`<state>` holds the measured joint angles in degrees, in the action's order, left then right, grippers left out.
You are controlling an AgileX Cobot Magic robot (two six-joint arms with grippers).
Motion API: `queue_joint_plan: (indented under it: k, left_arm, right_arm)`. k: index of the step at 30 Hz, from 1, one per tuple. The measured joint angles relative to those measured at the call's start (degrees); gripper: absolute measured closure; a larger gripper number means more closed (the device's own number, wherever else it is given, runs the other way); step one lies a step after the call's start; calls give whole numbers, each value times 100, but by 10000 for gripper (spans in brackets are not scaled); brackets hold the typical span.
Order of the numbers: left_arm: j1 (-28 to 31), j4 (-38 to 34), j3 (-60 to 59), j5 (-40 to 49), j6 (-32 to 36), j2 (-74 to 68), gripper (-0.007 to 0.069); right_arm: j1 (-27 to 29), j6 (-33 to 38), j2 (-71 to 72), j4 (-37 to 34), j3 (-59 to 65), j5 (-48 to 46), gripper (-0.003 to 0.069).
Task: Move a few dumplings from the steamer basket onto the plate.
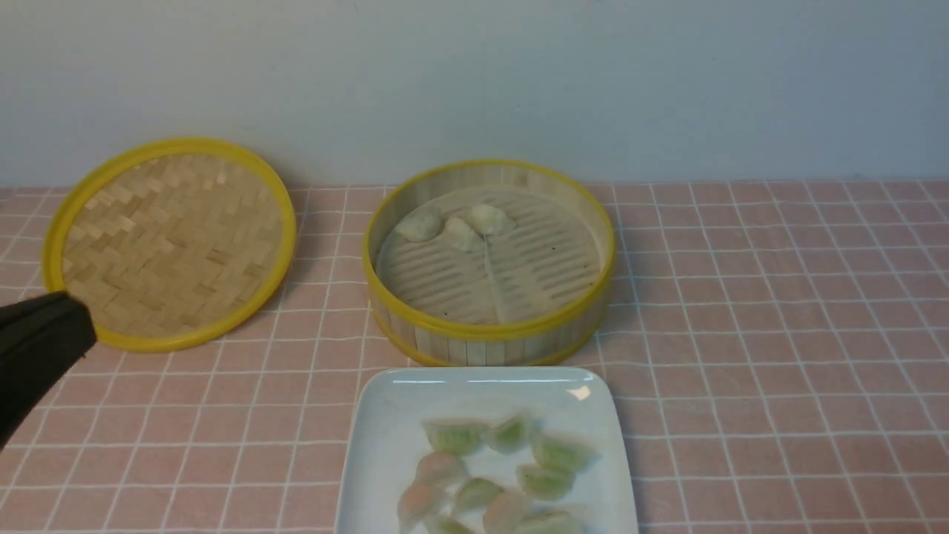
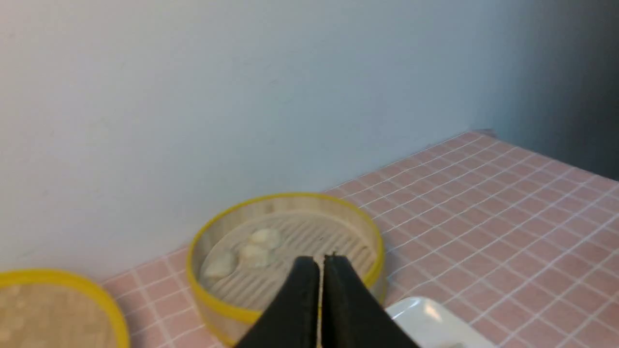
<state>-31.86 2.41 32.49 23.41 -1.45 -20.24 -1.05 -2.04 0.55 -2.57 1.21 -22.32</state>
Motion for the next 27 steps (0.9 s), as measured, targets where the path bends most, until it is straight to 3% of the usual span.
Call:
queue_joint_plan:
  k: [8, 11, 27]
  left_arm:
    - [2358, -320, -2312, -421, 145, 1725, 631]
    - [2920, -342, -3043, -465, 145, 2045, 631]
    - [3113, -347, -3417, -177, 145, 2082, 631]
  right_arm:
    - [0, 0, 0, 0, 0, 0, 673]
    - [0, 0, 0, 0, 0, 0, 673]
    - [0, 0, 0, 0, 0, 0, 673]
